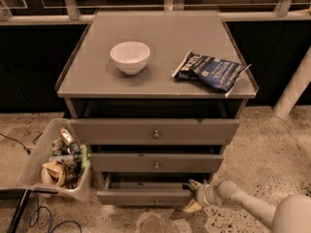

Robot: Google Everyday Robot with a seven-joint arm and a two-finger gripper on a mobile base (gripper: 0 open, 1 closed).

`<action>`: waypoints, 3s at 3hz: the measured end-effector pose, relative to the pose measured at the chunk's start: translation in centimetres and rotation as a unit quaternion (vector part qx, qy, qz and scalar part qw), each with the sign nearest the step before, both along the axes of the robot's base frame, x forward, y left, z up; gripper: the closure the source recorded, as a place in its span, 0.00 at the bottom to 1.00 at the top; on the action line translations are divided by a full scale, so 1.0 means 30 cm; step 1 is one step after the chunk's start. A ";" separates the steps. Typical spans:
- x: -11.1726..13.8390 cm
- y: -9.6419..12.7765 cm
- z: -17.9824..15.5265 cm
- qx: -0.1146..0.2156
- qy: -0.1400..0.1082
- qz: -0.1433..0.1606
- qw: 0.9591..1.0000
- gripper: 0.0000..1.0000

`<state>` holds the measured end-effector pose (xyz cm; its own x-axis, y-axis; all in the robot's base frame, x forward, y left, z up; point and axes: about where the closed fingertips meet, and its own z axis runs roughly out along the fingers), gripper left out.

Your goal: Open bottom drawer

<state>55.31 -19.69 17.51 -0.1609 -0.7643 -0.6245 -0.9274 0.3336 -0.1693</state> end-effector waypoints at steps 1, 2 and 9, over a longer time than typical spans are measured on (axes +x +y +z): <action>0.000 0.000 0.000 0.000 0.000 0.000 1.000 0.42; 0.000 0.000 0.000 0.000 0.000 0.000 1.000 0.65; -0.101 -0.019 -0.015 0.006 0.007 -0.022 1.000 0.26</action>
Offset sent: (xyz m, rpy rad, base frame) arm 0.0000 0.0000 0.0000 0.0000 0.0000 0.0000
